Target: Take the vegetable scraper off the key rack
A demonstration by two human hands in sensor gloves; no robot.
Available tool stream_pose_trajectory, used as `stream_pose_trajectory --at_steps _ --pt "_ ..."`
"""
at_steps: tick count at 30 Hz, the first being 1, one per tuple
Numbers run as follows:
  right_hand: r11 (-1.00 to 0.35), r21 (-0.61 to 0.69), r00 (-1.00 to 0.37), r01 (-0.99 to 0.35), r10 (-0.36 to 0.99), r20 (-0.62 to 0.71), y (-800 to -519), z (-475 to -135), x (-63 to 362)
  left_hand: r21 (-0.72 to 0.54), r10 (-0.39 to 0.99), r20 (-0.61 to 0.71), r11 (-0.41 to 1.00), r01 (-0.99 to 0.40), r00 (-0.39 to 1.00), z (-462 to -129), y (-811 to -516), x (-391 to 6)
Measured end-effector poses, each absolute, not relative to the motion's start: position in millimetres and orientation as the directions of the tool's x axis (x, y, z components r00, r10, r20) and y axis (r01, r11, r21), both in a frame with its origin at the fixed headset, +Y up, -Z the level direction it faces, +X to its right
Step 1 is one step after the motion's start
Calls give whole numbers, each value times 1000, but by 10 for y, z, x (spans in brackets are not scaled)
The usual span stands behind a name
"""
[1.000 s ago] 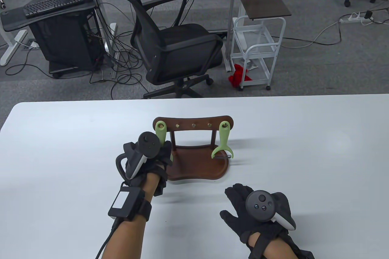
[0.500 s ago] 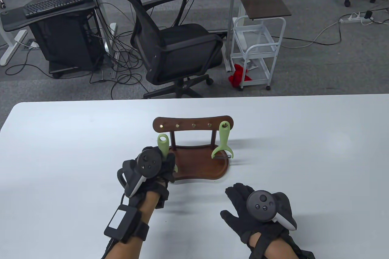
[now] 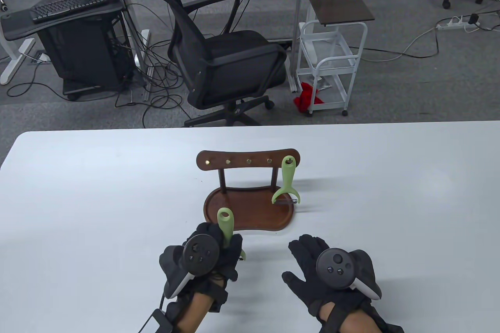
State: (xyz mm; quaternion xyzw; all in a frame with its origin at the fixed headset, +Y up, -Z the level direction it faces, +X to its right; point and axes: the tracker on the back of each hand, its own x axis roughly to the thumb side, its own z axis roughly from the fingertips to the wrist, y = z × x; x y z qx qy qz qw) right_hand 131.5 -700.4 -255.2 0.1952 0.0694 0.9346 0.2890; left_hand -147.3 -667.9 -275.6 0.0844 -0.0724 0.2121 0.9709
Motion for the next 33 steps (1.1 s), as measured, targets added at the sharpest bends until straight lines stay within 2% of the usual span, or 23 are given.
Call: stream_pose_trajectory --at_steps 3,10,19,28,33 --pt "-830 242 -763 -502 557 329 -7014 -2541 1299 118 396 172 901 -418 902 -2716 -6809 -1478" --pt "-844 239 -780 -479 535 326 -7038 -2541 1272 -28 346 89 938 -345 934 -2839 -7133 -1505" --pt "-859 245 -786 -449 510 349 -7064 -2503 1180 -186 271 41 948 -259 962 -2883 -7359 -1468" --pt "-861 263 -791 -436 506 344 -7090 -2483 1150 -204 237 -16 950 -235 971 -2887 -7523 -1412" --pt "-856 272 -784 -439 513 350 -7098 -2472 1130 -256 231 -74 936 -243 970 -2895 -7615 -1397"
